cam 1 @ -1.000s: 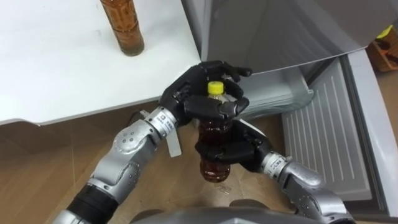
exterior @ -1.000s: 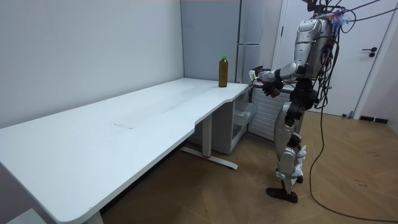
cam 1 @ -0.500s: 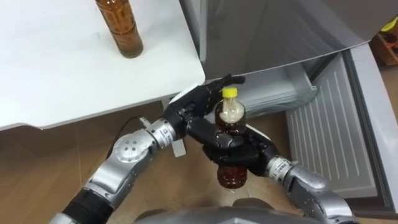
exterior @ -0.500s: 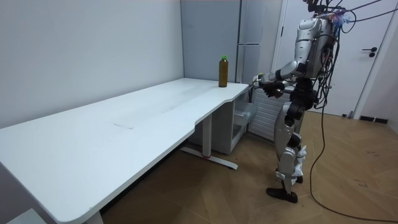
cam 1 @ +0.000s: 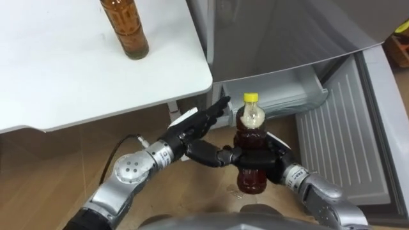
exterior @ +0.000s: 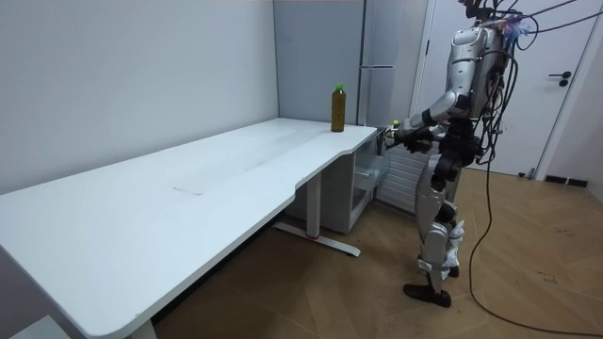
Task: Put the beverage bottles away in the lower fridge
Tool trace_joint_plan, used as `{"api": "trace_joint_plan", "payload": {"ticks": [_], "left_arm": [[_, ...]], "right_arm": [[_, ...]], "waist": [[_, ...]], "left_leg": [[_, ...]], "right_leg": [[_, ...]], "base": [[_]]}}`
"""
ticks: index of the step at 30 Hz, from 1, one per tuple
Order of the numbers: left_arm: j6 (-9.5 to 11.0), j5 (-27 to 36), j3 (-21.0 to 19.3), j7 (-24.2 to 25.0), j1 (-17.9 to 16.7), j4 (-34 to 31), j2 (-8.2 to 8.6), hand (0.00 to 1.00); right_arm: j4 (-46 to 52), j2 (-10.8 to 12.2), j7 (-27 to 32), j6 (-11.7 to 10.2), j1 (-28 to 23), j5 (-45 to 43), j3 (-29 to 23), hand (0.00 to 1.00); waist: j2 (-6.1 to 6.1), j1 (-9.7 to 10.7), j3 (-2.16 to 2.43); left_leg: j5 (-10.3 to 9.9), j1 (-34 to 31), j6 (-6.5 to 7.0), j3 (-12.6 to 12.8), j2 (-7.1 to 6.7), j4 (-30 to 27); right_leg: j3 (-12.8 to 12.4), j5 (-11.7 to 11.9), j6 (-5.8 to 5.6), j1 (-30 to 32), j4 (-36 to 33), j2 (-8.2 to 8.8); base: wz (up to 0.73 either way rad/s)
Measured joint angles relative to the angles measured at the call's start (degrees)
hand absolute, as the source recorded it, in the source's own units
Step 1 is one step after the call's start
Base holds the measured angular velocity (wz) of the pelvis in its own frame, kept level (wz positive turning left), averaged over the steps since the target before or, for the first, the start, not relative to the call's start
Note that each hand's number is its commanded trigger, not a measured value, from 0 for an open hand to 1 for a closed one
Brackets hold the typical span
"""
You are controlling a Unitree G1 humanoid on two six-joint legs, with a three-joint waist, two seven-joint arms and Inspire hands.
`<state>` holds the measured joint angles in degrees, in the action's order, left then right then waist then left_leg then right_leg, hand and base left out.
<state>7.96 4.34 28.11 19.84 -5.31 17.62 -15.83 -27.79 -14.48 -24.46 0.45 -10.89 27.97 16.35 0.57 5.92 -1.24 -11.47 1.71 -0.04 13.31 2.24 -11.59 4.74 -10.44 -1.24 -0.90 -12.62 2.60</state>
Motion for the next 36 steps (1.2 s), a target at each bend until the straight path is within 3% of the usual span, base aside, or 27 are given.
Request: {"api": "trace_joint_plan", "payload": {"ticks": [4,6,9,11,13,15,17,21,24,27,30,36], "left_arm": [[-1.11,-5.98,-1.0,-0.47,-2.12,1.5,-1.52,0.0],[-2.88,-11.59,-0.83,-0.67,-2.64,4.89,-2.73,0.0],[-4.35,-16.71,-1.0,-1.12,-2.7,9.35,-2.83,0.0],[-5.93,-20.44,-1.08,-0.98,-2.8,10.55,-3.21,0.0],[-6.24,-22.47,-1.09,-0.95,-2.68,11.14,-2.88,0.0],[-6.48,-22.45,-1.04,-0.99,-1.23,15.91,-1.51,0.0],[-6.75,-22.32,-1.01,-1.21,-0.22,18.74,-0.67,0.0],[-6.78,-22.25,-0.95,-2.27,2.74,23.81,1.21,0.0],[-6.67,-20.96,-0.97,-2.32,5.73,28.42,1.74,0.0],[-6.21,-17.99,-1.46,-3.55,8.02,32.4,2.39,0.0],[-6.08,-10.64,-4.83,-6.12,10.57,37.79,2.64,0.0],[-5.51,7.68,-9.94,-10.8,10.46,42.98,3.38,0.0]], "right_arm": [[-1.34,-0.02,2.85,0.49,0.09,3.94,-0.99,1.0],[-2.76,-0.33,4.72,0.49,1.4,11.41,-2.59,1.0],[-4.06,-0.73,6.78,0.49,2.91,18.2,-3.94,1.0],[-6.41,-0.74,8.05,0.48,6.25,27.0,-4.62,1.0],[-8.74,-0.66,8.82,0.35,9.76,32.89,-4.87,1.0],[-14.36,0.19,9.06,-0.23,14.7,38.05,-5.12,1.0],[-17.74,0.88,9.59,-0.63,17.22,41.58,-5.96,1.0],[-23.57,0.94,11.08,-0.85,20.9,47.78,-6.52,1.0],[-28.82,0.94,12.57,-0.82,24.82,51.03,-7.04,1.0],[-32.19,1.02,14.03,-0.74,28.77,52.37,-9.41,1.0],[-33.0,-0.32,15.93,-0.76,32.65,55.64,-13.65,1.0],[-38.14,-3.2,19.93,-0.78,39.91,61.25,-19.62,1.0]], "waist": [[0.26,0.46,0.58],[0.58,0.69,0.65],[1.24,0.7,0.67],[1.59,0.76,1.03],[1.49,1.25,0.99],[1.36,1.44,0.89],[0.81,1.49,0.53],[-0.4,0.12,0.33],[-0.32,-1.48,0.12],[0.22,-2.33,-0.85],[1.02,-4.08,-1.56],[1.45,-7.42,-2.05]], "left_leg": [[0.02,0.02,0.0,0.01,-0.02,-0.01],[0.03,-0.03,0.02,0.09,-0.06,-0.1],[0.06,-0.52,0.07,0.15,-0.07,-0.22],[0.17,-3.45,0.26,-0.33,-0.07,-1.36],[0.31,-6.06,0.47,-1.02,0.02,-2.37],[0.32,-8.05,0.5,-1.36,0.11,-3.23],[0.34,-9.47,0.53,-2.19,0.09,-3.76],[0.96,-13.2,0.74,-2.59,-0.01,-4.25],[1.9,-16.56,0.93,-2.61,-0.32,-4.13],[2.79,-19.2,1.3,-2.64,-0.88,-4.2],[3.28,-24.99,1.85,-2.45,-1.05,-6.31],[3.72,-33.14,2.66,-2.85,-1.2,-10.13]], "right_leg": [[0.01,0.0,0.0,-0.06,0.08,0.02],[0.02,0.01,0.01,0.0,0.06,0.09],[0.02,0.01,0.02,0.72,0.05,0.12],[0.48,0.23,0.17,2.68,-0.14,0.25],[0.91,0.79,0.18,4.67,-0.5,0.29],[1.5,0.84,0.25,6.51,-1.25,0.36],[2.45,0.91,0.34,7.3,-1.23,0.44],[3.32,0.91,0.34,11.43,-3.19,0.94],[3.35,0.9,0.35,16.08,-5.51,1.46],[3.53,0.75,0.49,19.44,-7.36,2.26],[3.61,0.64,0.53,25.66,-10.34,3.14],[4.92,0.23,0.92,33.27,-14.58,4.52]], "base": [[0.0],[0.0],[0.0],[0.09],[0.11],[0.1],[0.22],[0.09],[-0.03],[0.01],[0.05],[0.13]]}}
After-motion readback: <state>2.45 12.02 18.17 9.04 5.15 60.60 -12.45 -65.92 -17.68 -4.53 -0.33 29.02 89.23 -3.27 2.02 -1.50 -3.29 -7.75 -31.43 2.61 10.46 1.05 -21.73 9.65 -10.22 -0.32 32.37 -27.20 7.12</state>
